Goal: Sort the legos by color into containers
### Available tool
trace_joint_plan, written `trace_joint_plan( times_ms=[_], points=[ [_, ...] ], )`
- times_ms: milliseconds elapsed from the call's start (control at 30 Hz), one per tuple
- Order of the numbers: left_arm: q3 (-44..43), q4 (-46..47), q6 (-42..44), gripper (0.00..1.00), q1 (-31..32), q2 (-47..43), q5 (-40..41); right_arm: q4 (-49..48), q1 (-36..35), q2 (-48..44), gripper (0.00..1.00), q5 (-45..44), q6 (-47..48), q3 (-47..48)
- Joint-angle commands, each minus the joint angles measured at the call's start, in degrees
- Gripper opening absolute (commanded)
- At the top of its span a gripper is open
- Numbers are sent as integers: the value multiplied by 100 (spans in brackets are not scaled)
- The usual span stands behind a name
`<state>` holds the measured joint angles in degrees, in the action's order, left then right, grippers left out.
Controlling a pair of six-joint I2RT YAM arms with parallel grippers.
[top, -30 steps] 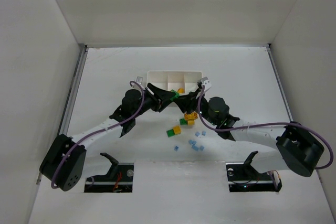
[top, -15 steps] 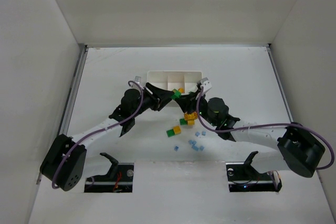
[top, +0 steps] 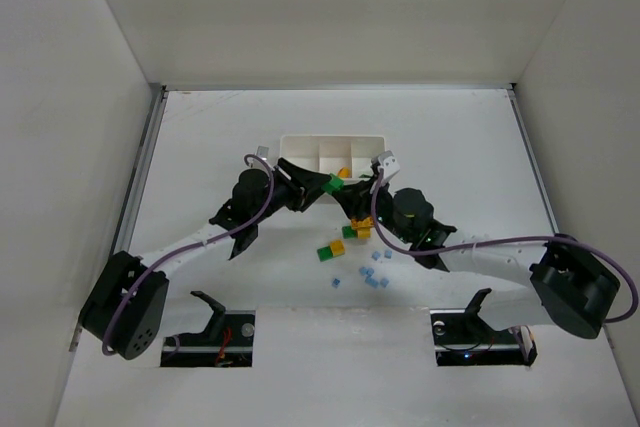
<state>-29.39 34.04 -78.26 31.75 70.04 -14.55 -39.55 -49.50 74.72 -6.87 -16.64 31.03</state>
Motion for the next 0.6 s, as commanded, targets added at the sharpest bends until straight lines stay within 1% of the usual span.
trace_joint_plan(
  times_ms=[0, 133, 400, 467, 500, 533, 567],
  points=[
    [-146, 349, 92, 42, -59, 1, 66, -123, -64, -194, 32, 2, 65, 132],
    [-155, 349, 118, 36, -59, 10, 66, -123, -64, -203, 32, 19, 65, 123],
    [-138, 349, 127, 34, -42, -8, 136, -106, -126, -195, 32, 81, 38, 149],
    [-146, 384, 135, 27, -7, 1, 136, -106, -144, -142, 33, 72, 38, 184],
    [-146, 401, 135, 23, 2, 1, 128, -106, -144, -116, 35, 46, 38, 202],
    [-146, 401, 135, 20, 28, -8, 127, -106, -152, -89, 41, 11, 47, 211],
    [-146, 401, 135, 17, 37, -25, 136, -140, -152, -54, 50, -24, 47, 211]
  ],
)
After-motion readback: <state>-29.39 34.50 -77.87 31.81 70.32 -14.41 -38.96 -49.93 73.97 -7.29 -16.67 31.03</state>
